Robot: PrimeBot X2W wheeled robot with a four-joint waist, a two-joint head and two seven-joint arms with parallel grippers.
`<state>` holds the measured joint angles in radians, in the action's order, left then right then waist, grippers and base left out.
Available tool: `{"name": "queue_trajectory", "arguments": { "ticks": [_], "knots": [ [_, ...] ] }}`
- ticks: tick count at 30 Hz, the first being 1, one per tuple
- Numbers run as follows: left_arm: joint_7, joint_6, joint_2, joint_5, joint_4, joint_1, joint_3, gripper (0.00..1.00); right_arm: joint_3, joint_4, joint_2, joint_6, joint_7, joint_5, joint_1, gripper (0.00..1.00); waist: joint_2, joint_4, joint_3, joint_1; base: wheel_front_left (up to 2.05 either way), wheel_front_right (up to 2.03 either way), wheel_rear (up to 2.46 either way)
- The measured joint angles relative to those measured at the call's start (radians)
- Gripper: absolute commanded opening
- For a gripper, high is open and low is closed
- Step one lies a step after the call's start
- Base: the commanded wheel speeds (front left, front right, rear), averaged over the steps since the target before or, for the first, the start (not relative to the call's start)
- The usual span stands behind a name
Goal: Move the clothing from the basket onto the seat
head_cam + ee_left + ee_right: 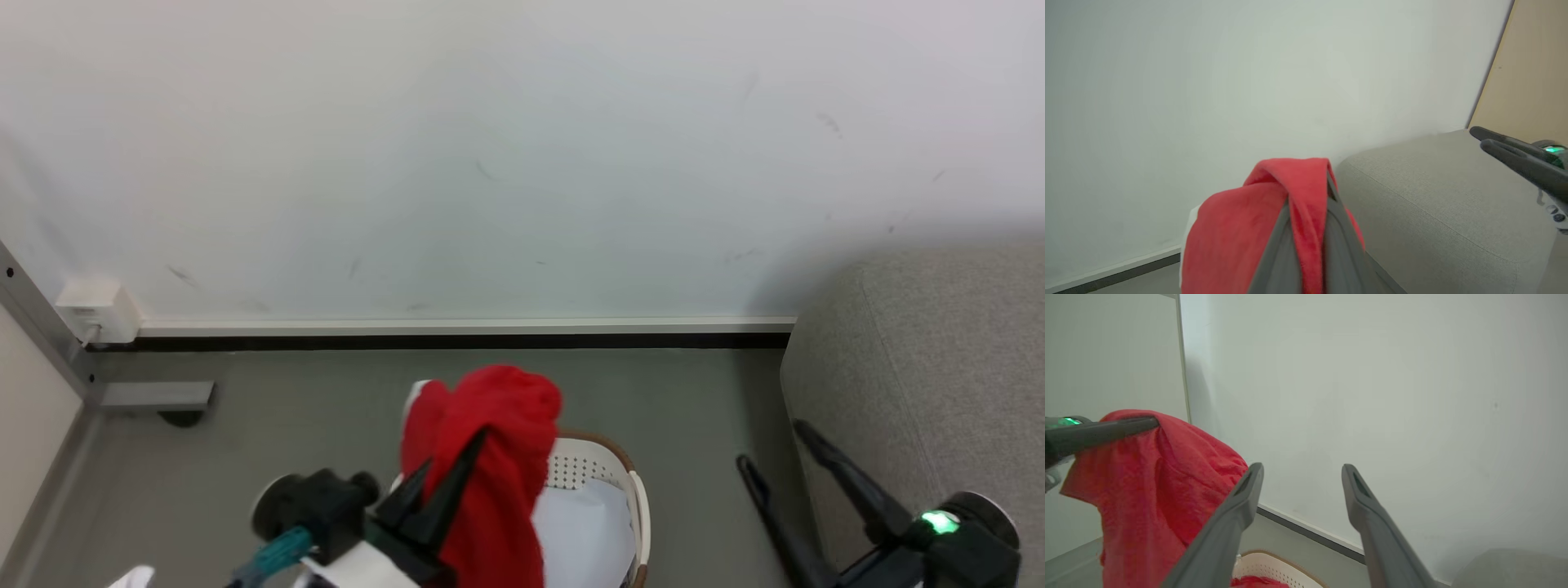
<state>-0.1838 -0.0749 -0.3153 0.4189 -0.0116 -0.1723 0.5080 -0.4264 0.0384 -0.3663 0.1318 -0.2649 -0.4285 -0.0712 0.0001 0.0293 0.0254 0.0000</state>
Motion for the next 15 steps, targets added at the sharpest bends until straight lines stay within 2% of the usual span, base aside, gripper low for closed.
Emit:
{"name": "queue_trajectory", "arguments": {
  "ticks": [5,8,10,15],
  "knots": [
    [0.05,-0.031,0.023,-0.017,-0.03,-0.065,0.099,0.0,-0.18,0.015,-0.086,0.0,0.0,-0.071,-0.097,1.0,0.0,0.007,0.001,0.0,0.0,0.0,0.0],
    [0.066,-0.042,0.042,-0.023,-0.031,-0.108,0.16,0.0,-0.271,0.013,-0.117,0.0,0.0,-0.11,-0.157,1.0,0.0,0.012,-0.001,0.0001,0.0,0.0,0.0],
    [0.076,-0.049,0.056,-0.024,-0.03,-0.145,0.232,0.0,-0.336,0.003,-0.142,0.0,0.0,-0.132,-0.208,1.0,0.0,0.018,0.0,0.0001,0.0,0.0,0.0],
    [0.081,-0.053,0.062,-0.022,-0.036,-0.203,0.338,0.0,-0.415,-0.019,-0.176,0.0,0.002,-0.168,-0.256,1.0,0.0,0.026,-0.003,0.0001,0.0,0.0,0.0]
  ]
}}
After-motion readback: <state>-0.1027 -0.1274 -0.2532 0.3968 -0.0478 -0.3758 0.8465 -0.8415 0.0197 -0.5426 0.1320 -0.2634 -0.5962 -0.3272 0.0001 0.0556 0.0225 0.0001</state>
